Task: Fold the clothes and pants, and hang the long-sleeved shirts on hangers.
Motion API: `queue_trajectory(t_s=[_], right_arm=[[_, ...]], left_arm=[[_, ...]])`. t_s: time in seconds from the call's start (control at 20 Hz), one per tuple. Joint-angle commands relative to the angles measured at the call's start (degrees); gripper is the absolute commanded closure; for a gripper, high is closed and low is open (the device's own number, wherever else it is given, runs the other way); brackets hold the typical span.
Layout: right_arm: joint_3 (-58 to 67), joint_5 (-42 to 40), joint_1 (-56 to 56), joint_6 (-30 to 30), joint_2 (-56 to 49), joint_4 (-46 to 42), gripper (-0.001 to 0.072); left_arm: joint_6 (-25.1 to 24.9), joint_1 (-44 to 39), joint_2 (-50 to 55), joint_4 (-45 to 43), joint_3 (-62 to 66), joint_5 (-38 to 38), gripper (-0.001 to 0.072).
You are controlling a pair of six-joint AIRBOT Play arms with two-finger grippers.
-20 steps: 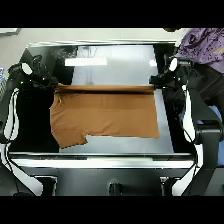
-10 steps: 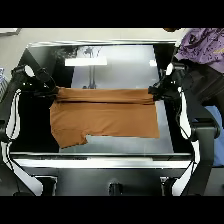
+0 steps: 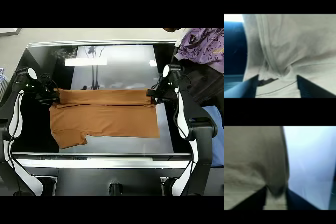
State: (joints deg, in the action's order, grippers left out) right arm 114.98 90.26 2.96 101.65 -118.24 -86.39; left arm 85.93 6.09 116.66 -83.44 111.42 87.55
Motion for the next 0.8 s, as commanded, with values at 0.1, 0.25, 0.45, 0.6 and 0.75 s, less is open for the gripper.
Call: queue_trajectory(t_s=[0.1,0.25,0.45,0.6,0.75], right_arm=[[0.0,1.5,0.1,-0.8,4.2,-9.1,0.0248],[-1.5,3.0,-2.5,-1.7,8.4,-12.5,0.0216],[-20.9,-3.2,-11.3,-7.1,18.3,0.0,0.0216],[-38.4,-10.4,-16.0,-12.3,27.2,11.4,0.0216],[-48.6,-14.7,-16.2,-14.7,33.7,15.3,0.0216]], left_arm=[[2.2,1.8,-2.8,0.5,4.6,1.4,0.0130],[2.8,7.3,-9.0,4.0,0.4,3.3,0.0130],[0.1,19.8,-24.1,14.1,-25.7,0.8,0.0130],[-5.4,27.7,-39.3,22.4,-51.8,-7.6,0.0130],[-10.2,29.9,-50.8,27.6,-71.1,-12.7,0.0130]])
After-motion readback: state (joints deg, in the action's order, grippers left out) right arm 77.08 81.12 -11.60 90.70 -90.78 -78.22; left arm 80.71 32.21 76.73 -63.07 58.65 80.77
